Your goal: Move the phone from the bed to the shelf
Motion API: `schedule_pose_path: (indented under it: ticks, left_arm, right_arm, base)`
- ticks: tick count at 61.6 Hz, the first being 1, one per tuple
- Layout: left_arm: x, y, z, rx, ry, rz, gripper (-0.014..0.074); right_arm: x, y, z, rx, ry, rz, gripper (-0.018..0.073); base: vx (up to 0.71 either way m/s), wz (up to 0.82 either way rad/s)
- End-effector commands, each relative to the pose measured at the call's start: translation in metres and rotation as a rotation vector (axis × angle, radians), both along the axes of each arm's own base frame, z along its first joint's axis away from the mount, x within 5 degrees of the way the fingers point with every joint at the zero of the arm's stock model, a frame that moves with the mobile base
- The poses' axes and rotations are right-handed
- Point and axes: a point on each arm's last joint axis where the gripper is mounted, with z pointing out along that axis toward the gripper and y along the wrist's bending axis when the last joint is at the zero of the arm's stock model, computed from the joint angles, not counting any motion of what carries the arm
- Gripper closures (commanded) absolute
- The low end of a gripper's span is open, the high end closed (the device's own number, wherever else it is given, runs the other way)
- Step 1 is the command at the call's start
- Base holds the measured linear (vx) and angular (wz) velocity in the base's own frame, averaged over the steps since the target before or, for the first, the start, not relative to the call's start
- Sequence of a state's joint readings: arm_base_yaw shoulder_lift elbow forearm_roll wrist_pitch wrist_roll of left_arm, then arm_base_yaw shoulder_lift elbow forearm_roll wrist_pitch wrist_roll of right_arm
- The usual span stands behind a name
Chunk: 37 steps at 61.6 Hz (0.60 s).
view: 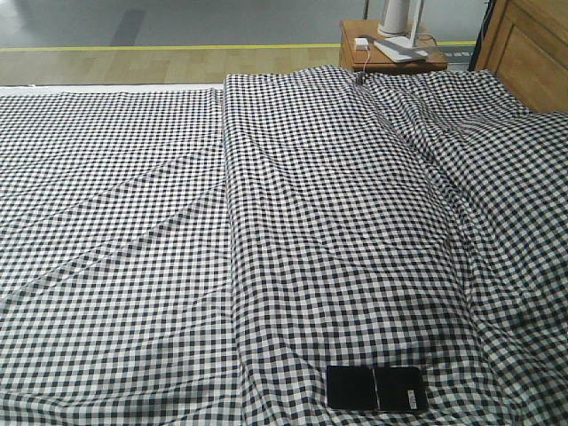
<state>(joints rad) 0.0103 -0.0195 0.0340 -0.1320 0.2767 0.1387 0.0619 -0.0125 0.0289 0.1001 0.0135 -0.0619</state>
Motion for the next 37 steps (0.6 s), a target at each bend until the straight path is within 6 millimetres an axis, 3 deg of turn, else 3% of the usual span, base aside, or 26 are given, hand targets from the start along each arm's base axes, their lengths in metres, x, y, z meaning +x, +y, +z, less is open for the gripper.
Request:
schedule_pose_path:
  ticks: [1,13,25,37]
  left_arm:
    - [0.001,0.001,0.006,-0.011,-0.077,0.007,0.0596]
    - [0.001,0.001,0.006,-0.011,-0.077,0.007,0.0596]
    - [0.001,0.001,0.006,-0.011,-0.077,0.007,0.0596]
    - [0.001,0.001,0.006,-0.011,-0.077,0.007,0.0596]
  right_arm:
    - [-0.002,-0.002,0.015,-0.025,-0.175,-0.021,0.0568]
    - [-0.009,-0.003,0.039,-0.012,-0.366,-0.040,0.0566]
    - [-0.023,-0.004,0.081,-0.020,-0.492,-0.048,0.0565]
    - [-0.027,-0.004,0.121,-0.105,-0.484,-0.064,0.0564]
  base:
    - [0.00,0.00]
    - [0.00,0.00]
    - [0.00,0.00]
    - [0.00,0.00]
